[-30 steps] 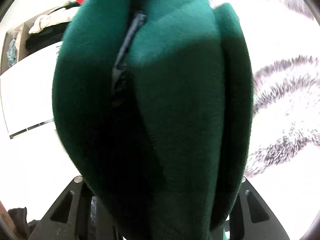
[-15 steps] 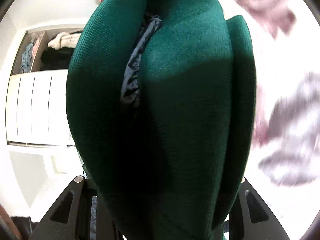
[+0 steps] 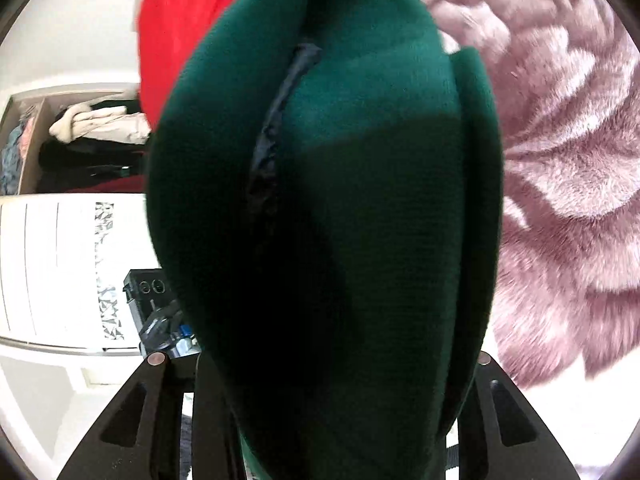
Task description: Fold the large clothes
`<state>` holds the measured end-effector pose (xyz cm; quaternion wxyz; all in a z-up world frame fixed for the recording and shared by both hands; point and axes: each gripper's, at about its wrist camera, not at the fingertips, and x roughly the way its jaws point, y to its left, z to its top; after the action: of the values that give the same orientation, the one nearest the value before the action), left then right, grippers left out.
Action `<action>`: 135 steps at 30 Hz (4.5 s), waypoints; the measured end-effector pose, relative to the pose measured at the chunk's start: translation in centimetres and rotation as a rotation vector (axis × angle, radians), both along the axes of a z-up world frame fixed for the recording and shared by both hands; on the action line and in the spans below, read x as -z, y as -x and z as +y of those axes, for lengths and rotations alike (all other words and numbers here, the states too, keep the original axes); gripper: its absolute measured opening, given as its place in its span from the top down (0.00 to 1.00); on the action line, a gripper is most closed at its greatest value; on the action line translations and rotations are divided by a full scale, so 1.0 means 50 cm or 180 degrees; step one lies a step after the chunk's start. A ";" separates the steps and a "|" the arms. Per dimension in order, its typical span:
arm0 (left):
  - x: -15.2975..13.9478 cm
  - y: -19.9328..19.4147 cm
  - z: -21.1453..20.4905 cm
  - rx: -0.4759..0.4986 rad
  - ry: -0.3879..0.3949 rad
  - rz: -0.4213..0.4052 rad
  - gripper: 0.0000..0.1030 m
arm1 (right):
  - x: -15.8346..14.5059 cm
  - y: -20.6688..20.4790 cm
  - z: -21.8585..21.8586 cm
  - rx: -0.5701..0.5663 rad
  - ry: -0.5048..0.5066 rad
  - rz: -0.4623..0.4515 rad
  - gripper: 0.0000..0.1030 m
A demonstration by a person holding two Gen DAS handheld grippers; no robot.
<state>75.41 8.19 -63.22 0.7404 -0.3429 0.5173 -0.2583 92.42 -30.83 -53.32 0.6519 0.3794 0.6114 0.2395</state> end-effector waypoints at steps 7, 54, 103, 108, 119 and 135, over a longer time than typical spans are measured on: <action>-0.088 0.014 -0.028 -0.0091 -0.0708 0.0048 0.46 | -0.036 -0.005 0.056 -0.0086 0.0438 0.0165 0.31; -0.923 0.935 -0.252 -0.0826 -0.2813 -0.1417 0.02 | -1.166 1.068 0.131 0.0722 0.3399 -0.1709 0.00; -1.063 1.145 -0.267 -0.1199 -0.2909 -0.1702 0.01 | -1.449 1.368 0.141 0.0826 0.3179 -0.2400 0.00; -1.067 1.149 -0.268 -0.1204 -0.2912 -0.1724 0.01 | -1.450 1.365 0.144 0.0822 0.3174 -0.2406 0.00; -1.072 1.151 -0.270 -0.1198 -0.2901 -0.1737 0.01 | -1.455 1.370 0.150 0.0820 0.3186 -0.2428 0.00; -1.087 1.162 -0.272 -0.1217 -0.2883 -0.1771 0.01 | -1.461 1.364 0.148 0.0822 0.3191 -0.2423 0.00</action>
<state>17.29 -5.39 -8.85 0.9557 0.0025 0.2905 0.0476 24.20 -23.44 19.71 0.9451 -0.0123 0.3243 -0.0379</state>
